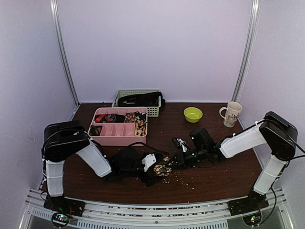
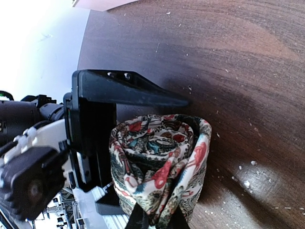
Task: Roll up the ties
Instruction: Roll the tie at the center of the board, then pick up the tie from the center of the board.
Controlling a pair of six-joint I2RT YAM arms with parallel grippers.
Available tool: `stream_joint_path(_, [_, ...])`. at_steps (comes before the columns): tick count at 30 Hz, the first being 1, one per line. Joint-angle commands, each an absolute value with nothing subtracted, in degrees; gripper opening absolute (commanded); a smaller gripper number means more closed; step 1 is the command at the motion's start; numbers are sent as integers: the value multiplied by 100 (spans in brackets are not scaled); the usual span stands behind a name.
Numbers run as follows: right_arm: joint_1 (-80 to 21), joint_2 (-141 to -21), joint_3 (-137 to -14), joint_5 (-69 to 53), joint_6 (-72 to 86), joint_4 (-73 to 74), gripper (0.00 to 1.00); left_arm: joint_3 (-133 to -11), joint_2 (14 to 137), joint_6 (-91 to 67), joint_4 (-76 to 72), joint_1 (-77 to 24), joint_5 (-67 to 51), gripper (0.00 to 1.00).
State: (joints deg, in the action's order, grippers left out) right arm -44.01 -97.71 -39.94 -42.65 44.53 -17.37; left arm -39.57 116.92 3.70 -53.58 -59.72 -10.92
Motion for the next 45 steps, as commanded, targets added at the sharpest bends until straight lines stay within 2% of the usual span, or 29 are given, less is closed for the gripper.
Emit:
stream_joint_path(1, [-4430,-9682,-3947,-4359,4515,-1914,0,-4373,11932,375,-5755,-6143,-892,94])
stream_joint_path(3, [-4435,-9643,-3952,-4347,4468,-1841,0,-4371,11921,373,-5727,-6144,-1006,82])
stream_joint_path(6, [-4429,-9550,-4026,-4295,4331,-1608,0,-4159,11762,410,-5777,-6137,-1066,53])
stream_joint_path(7, [-4426,-9510,-4052,-4267,4267,-1517,0,-4075,11701,399,-5778,-6135,-1095,51])
stream_joint_path(8, [-4424,-9483,-4099,-4245,4210,-1422,0,-4003,11627,389,-5741,-6130,-1132,56])
stream_joint_path(11, [-4422,-9417,-4186,-4222,4130,-1250,0,-3690,11363,243,-5826,-6126,-987,96])
stream_joint_path(12, [-4422,-9389,-4203,-4219,4113,-1218,0,-3526,11265,159,-6006,-6126,-851,98])
stream_joint_path(18, [-4425,-9129,-4349,-4121,3821,-768,0,-2864,10548,-370,-5900,-5941,-55,98])
stream_joint_path(27, [-4456,-8529,-5156,-3609,2695,837,0,-2418,9756,-1421,-5396,-5266,-47,98])
stream_joint_path(34, [-4675,-8511,-6569,-2665,1590,2391,0,-2111,9043,-1825,-5030,-4920,140,98])
stream_joint_path(45, [-5327,-9650,-9372,-768,155,4198,0,-1752,7881,-2074,-4283,-4440,298,98])
